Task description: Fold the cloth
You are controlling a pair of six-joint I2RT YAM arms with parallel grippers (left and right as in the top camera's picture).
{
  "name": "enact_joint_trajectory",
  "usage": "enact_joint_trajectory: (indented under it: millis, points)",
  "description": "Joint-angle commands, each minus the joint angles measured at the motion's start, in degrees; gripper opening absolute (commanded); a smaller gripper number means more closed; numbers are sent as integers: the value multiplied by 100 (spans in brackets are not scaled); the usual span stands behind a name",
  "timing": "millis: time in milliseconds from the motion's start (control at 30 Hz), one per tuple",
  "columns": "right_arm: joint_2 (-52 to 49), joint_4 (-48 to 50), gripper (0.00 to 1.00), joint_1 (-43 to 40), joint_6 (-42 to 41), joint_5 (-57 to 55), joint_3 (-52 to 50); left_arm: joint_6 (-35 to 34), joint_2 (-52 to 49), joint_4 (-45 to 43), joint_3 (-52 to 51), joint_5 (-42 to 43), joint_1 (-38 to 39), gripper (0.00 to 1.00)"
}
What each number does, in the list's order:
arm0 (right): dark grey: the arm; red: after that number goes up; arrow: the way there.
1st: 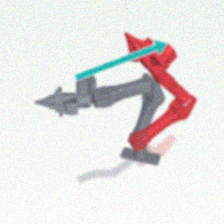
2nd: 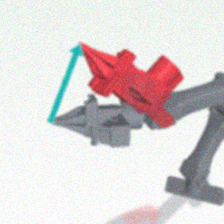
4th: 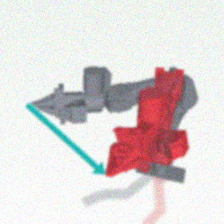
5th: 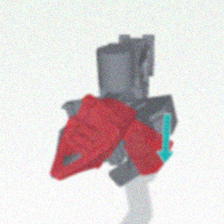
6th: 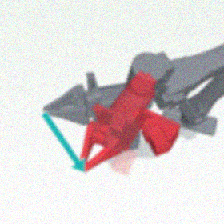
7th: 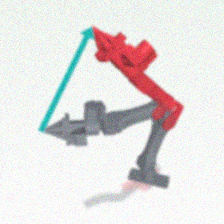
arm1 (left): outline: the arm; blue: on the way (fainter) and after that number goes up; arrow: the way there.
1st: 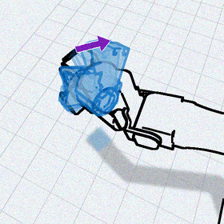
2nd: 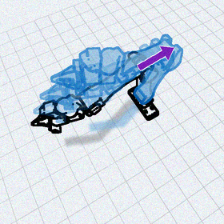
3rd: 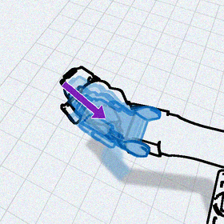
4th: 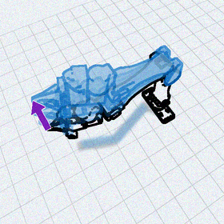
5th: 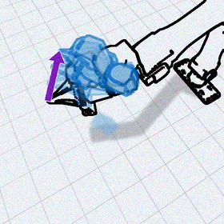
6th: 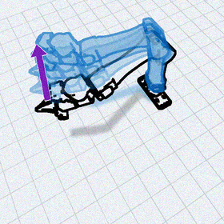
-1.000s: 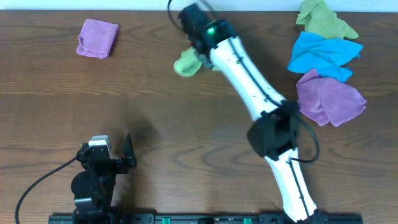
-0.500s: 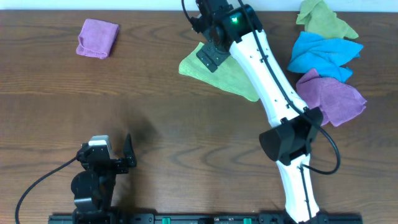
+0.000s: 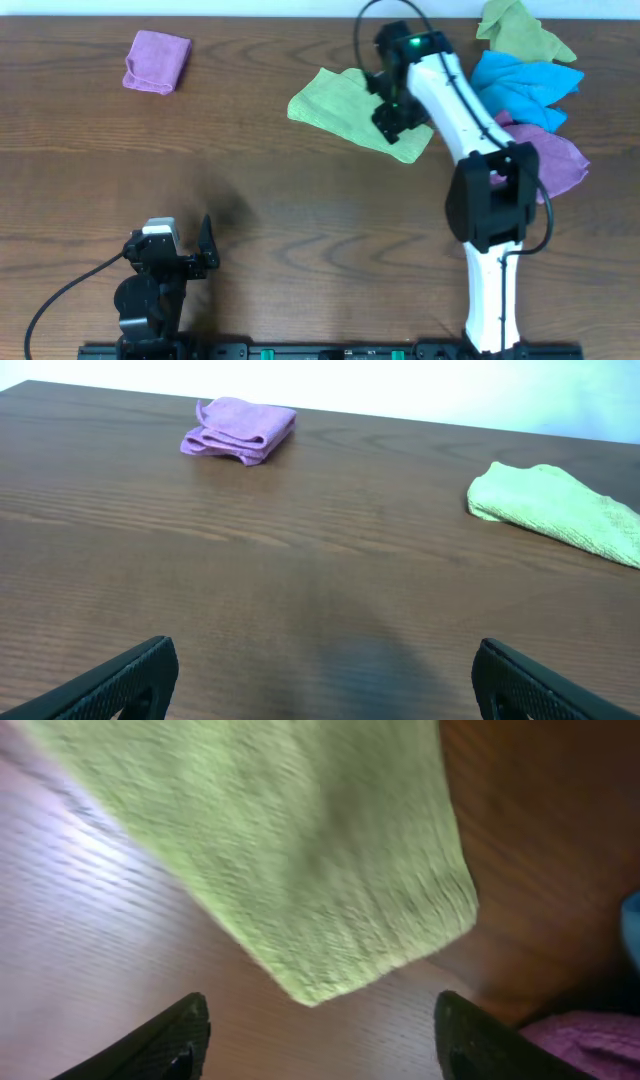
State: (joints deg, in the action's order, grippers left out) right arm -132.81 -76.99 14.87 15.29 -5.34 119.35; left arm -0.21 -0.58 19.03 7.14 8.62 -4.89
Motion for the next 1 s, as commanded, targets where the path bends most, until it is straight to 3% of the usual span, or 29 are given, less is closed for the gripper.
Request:
enact_joint_trajectory:
  millis: [0, 133, 367, 600, 967]
  points:
    - [-15, 26, 68, -411, 20, 1010, -22, -63, 33, 37, -125, 17, -31, 96]
    - [-44, 79, 66, -909, 205, 2288, -149, -63, 33, 35, -125, 17, -31, 95]
    - [-44, 420, 65, -1600, 210, 3353, -796, -63, 33, 37, -125, 17, -31, 95]
    - [-44, 1080, 63, -1768, -50, 3427, -1451, -63, 33, 37, -125, 15, -31, 95]
    - [-50, 1856, 60, -1757, -758, 2776, -1523, -63, 33, 37, -125, 17, -31, 95]
